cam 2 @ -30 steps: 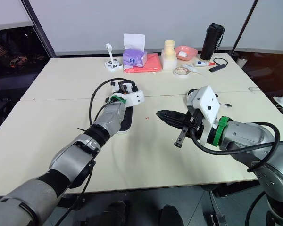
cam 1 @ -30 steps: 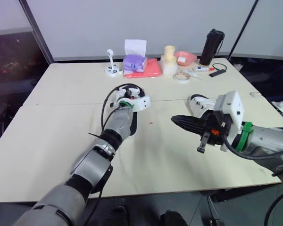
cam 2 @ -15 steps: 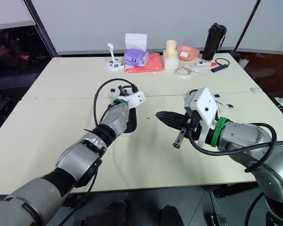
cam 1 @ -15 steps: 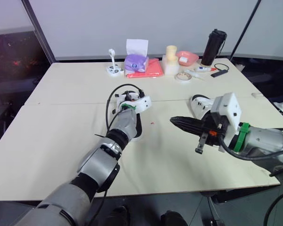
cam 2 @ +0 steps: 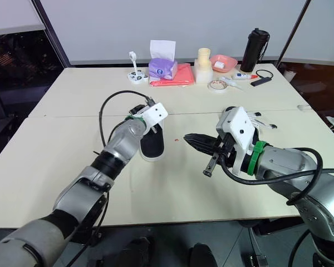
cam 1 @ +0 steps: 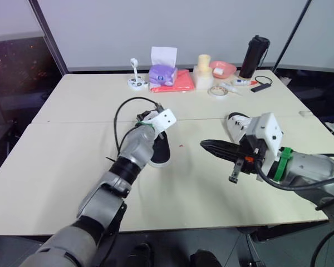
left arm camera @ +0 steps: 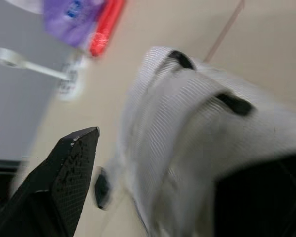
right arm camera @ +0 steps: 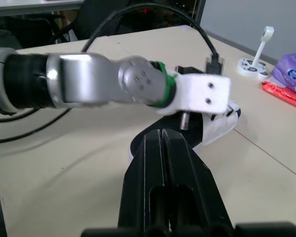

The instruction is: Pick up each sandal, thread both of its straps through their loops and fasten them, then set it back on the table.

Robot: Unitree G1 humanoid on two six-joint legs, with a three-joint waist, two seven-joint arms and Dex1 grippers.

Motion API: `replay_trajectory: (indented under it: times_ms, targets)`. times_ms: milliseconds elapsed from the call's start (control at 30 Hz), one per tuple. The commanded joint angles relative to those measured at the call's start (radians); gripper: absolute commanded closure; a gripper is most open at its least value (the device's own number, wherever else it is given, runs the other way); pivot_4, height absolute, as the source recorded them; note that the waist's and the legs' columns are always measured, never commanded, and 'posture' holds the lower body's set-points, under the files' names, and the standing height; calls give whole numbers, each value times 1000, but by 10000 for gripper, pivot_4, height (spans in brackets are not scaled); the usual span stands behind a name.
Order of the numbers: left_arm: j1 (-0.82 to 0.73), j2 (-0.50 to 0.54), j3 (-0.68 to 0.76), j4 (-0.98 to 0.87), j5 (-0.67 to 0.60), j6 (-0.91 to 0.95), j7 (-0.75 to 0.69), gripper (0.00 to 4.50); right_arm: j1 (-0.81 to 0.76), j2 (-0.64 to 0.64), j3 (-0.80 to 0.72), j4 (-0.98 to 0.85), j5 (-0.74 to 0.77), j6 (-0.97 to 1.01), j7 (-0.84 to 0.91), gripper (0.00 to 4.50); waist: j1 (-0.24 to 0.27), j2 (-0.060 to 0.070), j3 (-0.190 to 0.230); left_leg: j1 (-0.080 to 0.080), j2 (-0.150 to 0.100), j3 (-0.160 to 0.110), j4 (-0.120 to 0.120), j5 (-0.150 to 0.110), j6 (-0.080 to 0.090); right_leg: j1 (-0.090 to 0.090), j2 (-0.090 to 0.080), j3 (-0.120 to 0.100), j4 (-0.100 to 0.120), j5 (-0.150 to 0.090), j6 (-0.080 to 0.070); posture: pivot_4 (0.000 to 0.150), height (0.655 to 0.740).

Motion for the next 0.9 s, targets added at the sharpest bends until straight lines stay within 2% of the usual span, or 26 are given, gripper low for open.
replay_trajectory:
  times_ms: [33, 133, 300, 500, 733, 900]
  targets:
    - [93, 46, 21, -235, -148, 63, -251, 255, -15, 8, -3, -5, -13, -34, 10, 45000, 0, 0, 0, 0, 0, 0, 0, 0, 0, 0, 0, 0, 0, 0, 0, 1500, 7344]
    - [155, 95, 32, -372, -260, 211, -414, 255, -20, 9, 8, 3, -23, -43, 21, 45000, 2, 0, 0, 0, 1, 0, 1, 0, 0, 1, 0, 0, 0, 0, 0, 1500, 7344]
    - [218, 136, 111, -520, -372, 286, -453, 255, -28, 12, 24, 20, -42, -57, 43, 45000, 2, 1, 0, 1, 2, -1, 4, -1, 1, 3, 0, 0, -1, 0, 0, 1500, 7344]
    - [226, 202, 286, -622, -634, 435, -582, 255, -21, 11, 37, 48, -79, -82, 82, 45000, -3, 1, 0, 1, 3, 0, 4, -1, 1, 3, 0, 0, -1, 0, -1, 1500, 7344]
    - [289, 379, 299, -719, -800, 478, -685, 255, -30, 10, 50, 83, -122, -111, 127, 45000, -16, 2, 1, 1, 3, 0, 4, -1, 1, 2, 0, 0, -1, 0, -1, 1500, 7344]
    - [326, 455, 304, -770, -901, 466, -729, 255, -33, 5, 46, 103, -142, -126, 162, 45000, -19, 2, 1, 1, 3, 0, 4, -1, 1, 2, 0, 1, -1, 0, -1, 1500, 7344]
